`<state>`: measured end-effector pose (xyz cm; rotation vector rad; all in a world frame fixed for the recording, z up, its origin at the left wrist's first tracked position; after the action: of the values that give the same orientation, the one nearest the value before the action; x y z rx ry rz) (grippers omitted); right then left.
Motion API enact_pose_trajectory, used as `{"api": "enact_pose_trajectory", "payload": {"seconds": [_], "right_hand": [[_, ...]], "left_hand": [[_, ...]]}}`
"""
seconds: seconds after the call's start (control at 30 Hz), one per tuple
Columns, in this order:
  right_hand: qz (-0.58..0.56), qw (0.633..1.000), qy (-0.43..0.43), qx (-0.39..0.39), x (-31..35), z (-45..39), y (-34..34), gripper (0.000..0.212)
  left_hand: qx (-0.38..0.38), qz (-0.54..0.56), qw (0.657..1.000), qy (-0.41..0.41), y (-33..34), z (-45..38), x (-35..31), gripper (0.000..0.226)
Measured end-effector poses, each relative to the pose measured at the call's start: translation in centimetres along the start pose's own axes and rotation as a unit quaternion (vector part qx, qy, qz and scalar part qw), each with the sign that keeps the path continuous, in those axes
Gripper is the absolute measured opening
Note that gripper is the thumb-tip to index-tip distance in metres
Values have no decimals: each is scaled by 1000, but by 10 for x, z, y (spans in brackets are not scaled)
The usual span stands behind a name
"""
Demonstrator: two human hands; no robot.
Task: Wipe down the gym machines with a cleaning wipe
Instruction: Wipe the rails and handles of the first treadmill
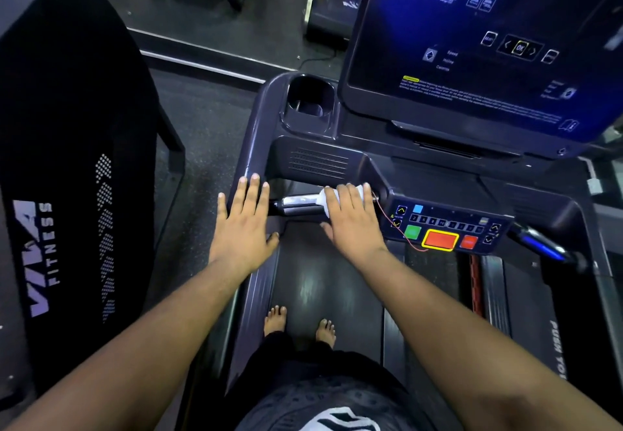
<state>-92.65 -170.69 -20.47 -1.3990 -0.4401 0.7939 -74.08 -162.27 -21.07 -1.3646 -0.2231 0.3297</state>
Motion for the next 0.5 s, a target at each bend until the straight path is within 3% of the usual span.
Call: {"api": "enact_pose_trajectory", "payload": {"seconds": [0.1,0.2,0.3,0.4,0.5], "right_hand": [[-12,1000,-5,14,12,-26,-9,69],[-22,997,-65,-19,37,-14,-5,90],[-5,999,-33,-36,29,14,1,96],[9,999,27,-14,22,6,3,89],[9,1000,-12,-22,50,-30,-3,69]], "left_hand": [[4,3,1000,1,-1,0,-1,103],[6,12,1000,0,-1,0,0,105],[11,20,1000,0,-2,1,0,104],[14,20,1000,-1,-2,1,0,104],[13,25,1000,-1,-2,0,1,106]]}}
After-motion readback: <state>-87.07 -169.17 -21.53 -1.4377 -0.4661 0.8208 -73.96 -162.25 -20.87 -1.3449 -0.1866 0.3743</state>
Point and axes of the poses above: each hand's wrist, its own z-axis away from the middle knuckle, its own y-axis out of the palm, x = y × z, the point moved 7 cm from there along -z, towards the middle knuckle, and after that the axes turned 11 degrees about -y, right-handed, at the moved point
